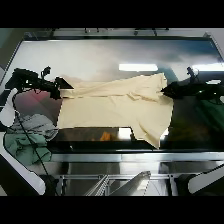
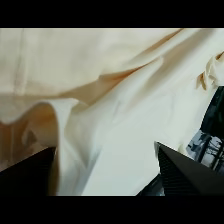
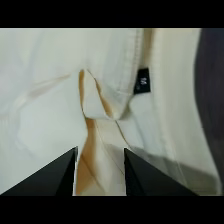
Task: Fold the shirts.
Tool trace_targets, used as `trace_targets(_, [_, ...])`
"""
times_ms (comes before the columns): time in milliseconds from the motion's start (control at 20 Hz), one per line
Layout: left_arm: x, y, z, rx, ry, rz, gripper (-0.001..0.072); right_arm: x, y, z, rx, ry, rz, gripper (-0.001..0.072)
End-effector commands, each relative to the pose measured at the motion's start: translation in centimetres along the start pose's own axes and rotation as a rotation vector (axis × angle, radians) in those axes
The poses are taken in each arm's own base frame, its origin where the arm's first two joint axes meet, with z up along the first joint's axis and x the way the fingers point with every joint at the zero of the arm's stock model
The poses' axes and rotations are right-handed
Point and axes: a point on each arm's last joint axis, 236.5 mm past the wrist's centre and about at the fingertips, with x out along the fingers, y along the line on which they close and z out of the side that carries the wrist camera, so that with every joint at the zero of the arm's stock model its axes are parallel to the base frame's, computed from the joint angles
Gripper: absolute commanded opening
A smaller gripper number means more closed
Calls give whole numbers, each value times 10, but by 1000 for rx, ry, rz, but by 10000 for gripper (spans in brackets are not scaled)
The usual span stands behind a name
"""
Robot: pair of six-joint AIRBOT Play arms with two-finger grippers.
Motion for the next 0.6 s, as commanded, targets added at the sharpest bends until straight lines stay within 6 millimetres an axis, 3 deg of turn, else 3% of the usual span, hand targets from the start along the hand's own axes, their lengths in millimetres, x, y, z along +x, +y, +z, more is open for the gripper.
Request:
trace_targets(0, [-21, -15, -11, 10, 63, -25, 712, -42, 4, -11, 42, 42, -25, 347])
trace_targets(150, [-50, -28, -33, -15, 159, -42, 711, -87, -5, -23, 99, 35, -93, 347])
trace_targets(250, [-60, -28, -40, -57, 175, -46, 710, -96, -19, -49, 158, 59, -141, 347])
trace_targets(550, [-69, -14, -81, -185, 206, -92, 693, -57, -44, -148, 343, 179, -125, 348])
